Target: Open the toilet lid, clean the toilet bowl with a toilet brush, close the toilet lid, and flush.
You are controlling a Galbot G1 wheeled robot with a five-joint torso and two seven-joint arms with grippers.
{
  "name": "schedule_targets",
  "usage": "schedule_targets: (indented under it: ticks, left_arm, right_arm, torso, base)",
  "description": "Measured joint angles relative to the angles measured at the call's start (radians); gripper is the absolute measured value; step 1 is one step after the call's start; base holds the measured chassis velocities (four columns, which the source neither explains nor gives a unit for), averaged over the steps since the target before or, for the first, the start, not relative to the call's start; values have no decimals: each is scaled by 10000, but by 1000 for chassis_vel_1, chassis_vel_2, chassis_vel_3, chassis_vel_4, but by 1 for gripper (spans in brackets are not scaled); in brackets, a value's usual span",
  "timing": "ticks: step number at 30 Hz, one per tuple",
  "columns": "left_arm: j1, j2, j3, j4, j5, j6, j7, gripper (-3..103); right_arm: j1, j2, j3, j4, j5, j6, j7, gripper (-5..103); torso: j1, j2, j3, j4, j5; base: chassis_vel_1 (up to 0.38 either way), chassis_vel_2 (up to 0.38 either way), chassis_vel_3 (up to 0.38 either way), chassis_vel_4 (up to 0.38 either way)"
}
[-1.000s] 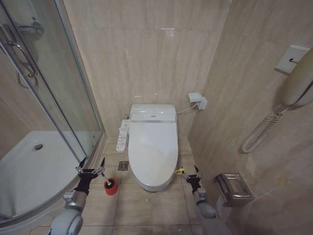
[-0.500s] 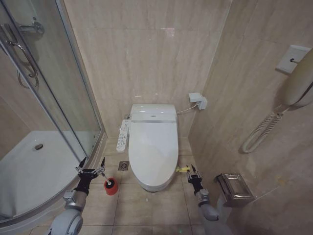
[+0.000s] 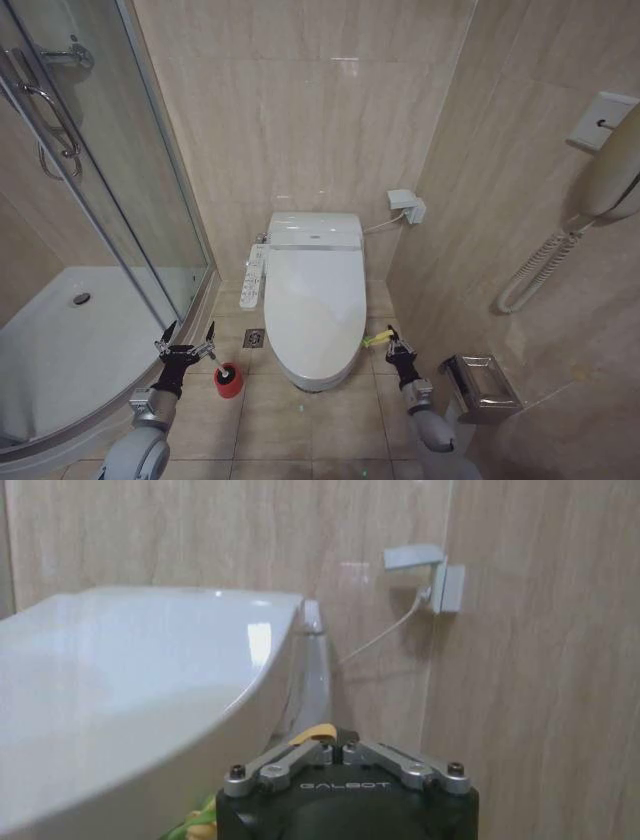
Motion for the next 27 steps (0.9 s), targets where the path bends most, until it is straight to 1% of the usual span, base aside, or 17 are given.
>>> schedule_targets:
  ticks: [4, 14, 19, 27]
  left_arm:
    - [0, 0, 0, 0, 0, 0, 0, 100]
    - [1, 0, 0, 0, 1, 0, 0, 100]
    - [0, 0, 0, 0, 1, 0, 0, 100]
    - [1, 0, 1, 0, 0, 0, 0, 100]
  right_arm:
    - [-230, -151, 10, 882, 212, -396, 126, 1]
    - [-473, -342, 62, 2010, 455, -884, 311, 1]
    - [-476, -476, 91, 2996, 752, -1572, 621, 1]
    - [-253, -701, 75, 3567, 871, -2030, 791, 1]
  torso:
    - [0, 0, -1, -1, -1]
    - [0, 0, 0, 0, 0]
    - [-1, 0, -1, 0, -3]
    - [-1, 0, -1, -1, -2]
  base:
    - [0, 0, 0, 0]
    - [0, 0, 0, 0]
    - [0, 0, 0, 0]
    - [0, 0, 0, 0]
